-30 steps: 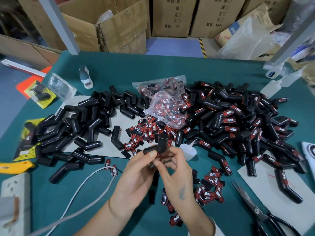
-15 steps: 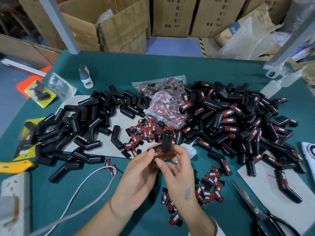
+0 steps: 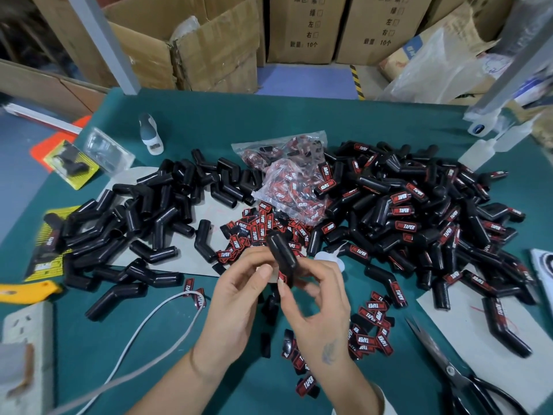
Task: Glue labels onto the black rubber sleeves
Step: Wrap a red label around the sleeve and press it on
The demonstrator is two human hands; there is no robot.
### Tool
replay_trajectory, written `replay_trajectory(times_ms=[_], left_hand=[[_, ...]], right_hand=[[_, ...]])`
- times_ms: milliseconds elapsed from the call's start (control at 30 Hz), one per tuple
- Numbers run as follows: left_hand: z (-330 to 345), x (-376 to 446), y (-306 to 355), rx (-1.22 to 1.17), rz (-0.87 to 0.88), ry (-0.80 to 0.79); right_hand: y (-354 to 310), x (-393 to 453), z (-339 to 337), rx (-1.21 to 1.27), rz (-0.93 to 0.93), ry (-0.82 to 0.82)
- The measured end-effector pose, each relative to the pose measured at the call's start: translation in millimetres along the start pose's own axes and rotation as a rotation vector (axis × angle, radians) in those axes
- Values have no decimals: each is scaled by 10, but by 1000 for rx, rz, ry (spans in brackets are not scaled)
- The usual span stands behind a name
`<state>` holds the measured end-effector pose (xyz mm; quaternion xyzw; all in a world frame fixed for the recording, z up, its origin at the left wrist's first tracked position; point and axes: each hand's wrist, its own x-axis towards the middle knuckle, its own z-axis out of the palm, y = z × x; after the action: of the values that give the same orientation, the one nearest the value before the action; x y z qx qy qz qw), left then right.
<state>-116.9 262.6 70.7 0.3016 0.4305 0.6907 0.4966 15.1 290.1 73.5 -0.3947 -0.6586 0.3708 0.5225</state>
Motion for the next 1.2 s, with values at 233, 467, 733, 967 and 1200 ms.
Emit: replay_trajectory(times_ms=[233, 467, 733, 967, 1200], left_hand=[[-84, 28, -51, 105, 47, -24], [-64, 4, -22, 107, 45, -20], [-44, 26, 8, 134, 46, -26], [-175, 123, 21, 66, 104, -209], [-251, 166, 19, 240, 192, -163]], right_hand=[[-7, -5, -13, -7, 17, -4], [24, -5, -9, -12, -14, -7], [-29, -2, -18, 1, 32, -24], [-44, 30, -91, 148, 247, -77], [34, 129, -362, -106, -19, -20]])
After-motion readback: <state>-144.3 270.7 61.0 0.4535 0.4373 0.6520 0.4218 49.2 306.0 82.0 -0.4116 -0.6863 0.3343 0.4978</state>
